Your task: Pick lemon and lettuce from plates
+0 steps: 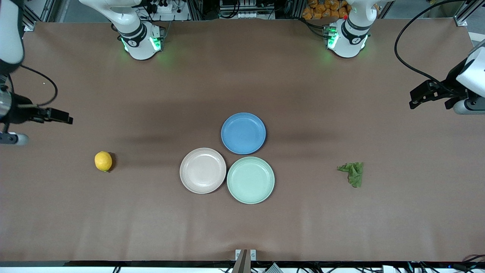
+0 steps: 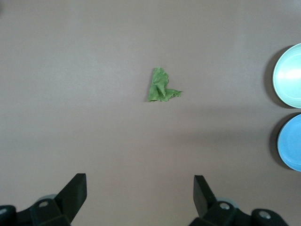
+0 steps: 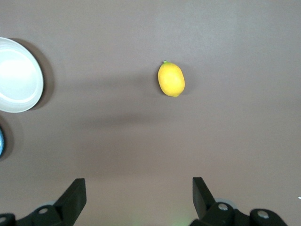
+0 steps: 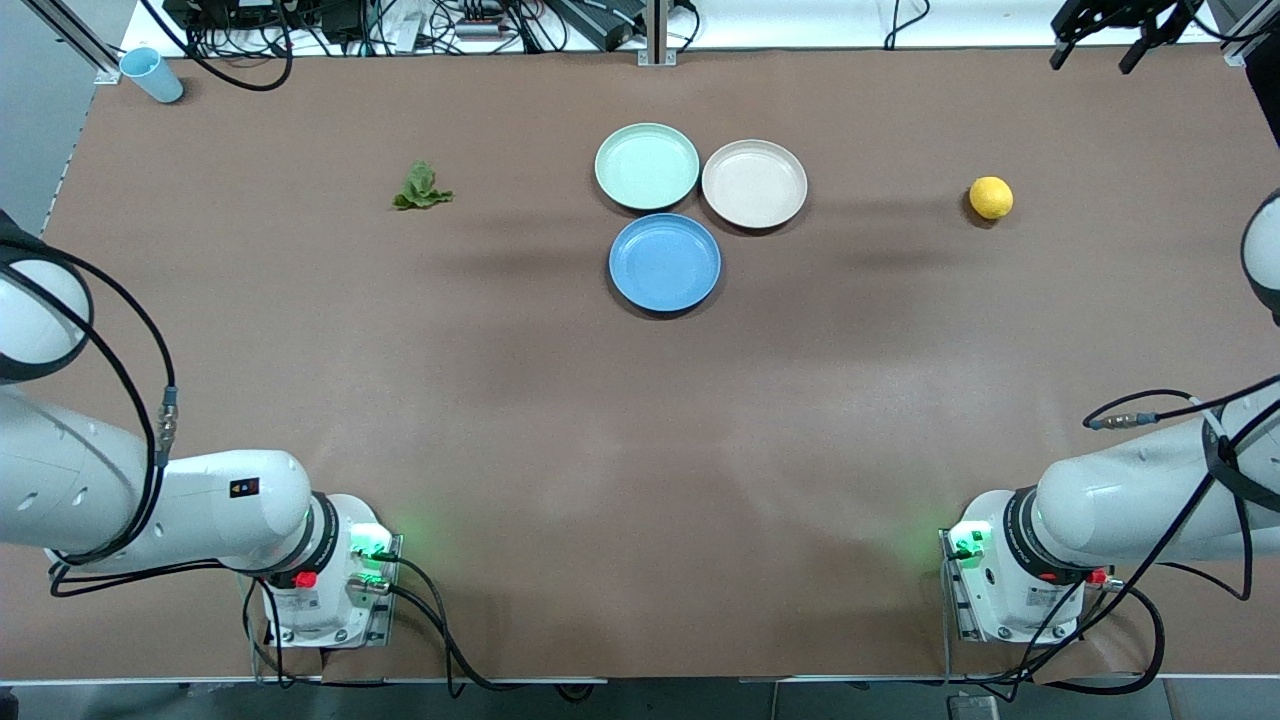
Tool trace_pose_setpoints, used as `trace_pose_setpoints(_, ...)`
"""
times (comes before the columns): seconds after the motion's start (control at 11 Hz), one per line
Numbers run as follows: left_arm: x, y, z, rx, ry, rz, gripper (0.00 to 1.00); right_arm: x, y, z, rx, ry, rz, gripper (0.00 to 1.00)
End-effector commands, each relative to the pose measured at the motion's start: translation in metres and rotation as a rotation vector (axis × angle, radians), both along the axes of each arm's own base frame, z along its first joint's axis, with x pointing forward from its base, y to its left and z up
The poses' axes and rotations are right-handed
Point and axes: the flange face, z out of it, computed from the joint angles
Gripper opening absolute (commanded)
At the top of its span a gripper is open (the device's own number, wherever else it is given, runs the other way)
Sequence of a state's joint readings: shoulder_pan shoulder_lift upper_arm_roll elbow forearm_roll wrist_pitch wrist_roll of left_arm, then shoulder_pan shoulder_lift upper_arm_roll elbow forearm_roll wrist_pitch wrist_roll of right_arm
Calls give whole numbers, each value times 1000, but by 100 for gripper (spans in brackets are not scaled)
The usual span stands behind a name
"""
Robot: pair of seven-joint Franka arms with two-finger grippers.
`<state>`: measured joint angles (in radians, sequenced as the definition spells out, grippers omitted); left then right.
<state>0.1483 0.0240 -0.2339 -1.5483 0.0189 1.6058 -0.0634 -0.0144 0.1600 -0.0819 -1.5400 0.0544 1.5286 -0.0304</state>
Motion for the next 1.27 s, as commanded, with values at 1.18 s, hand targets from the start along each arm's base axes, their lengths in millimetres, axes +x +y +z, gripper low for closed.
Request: trace_pose_setpoints(1.18, -5, -2, 22, 14, -25, 6, 100, -49, 20, 89, -54, -70, 43, 100)
